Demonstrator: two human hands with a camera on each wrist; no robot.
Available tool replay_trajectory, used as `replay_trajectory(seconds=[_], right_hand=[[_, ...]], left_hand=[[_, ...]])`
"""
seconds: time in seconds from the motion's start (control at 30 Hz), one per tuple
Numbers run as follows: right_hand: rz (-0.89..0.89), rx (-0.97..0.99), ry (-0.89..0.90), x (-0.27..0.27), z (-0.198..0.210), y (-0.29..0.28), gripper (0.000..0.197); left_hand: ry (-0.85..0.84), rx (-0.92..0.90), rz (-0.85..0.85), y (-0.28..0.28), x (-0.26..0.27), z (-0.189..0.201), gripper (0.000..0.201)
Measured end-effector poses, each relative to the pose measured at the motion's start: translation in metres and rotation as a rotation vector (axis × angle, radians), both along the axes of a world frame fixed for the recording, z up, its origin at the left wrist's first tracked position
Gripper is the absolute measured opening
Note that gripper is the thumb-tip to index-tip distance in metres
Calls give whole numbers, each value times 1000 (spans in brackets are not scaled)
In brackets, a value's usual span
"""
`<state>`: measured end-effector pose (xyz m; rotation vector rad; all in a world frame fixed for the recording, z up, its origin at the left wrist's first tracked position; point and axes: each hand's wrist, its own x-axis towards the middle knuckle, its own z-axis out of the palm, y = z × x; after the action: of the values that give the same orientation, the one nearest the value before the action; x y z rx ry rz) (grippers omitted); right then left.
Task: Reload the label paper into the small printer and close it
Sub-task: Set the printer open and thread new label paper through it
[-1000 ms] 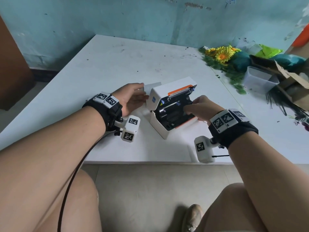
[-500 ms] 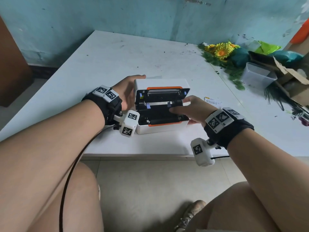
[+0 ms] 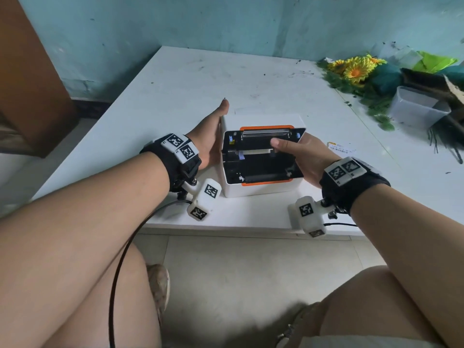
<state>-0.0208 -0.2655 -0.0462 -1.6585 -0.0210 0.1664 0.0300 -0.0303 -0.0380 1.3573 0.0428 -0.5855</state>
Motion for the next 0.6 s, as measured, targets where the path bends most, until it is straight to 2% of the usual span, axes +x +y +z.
replay_trajectory(seconds=[0.13,0.33,0.5,0.53,0.6], right_hand=[[-61,1,31,-1,-1,5,11],[-126,-9,56,9,-5,4,41],[-146,-45,82,6,2,4,34],[-150,-59,87,6,1,4,38],[-162,-88,88,8,-1,6,61]], left_hand=[[-31,-3,4,1,-5,1,79],[-14,-21,10,1,-1,-2,83],[-10,-31,28,3,7,-7,84],[-16,-34,33,3,8,-8,83],[-26,-45,35,2,9,-9,81]])
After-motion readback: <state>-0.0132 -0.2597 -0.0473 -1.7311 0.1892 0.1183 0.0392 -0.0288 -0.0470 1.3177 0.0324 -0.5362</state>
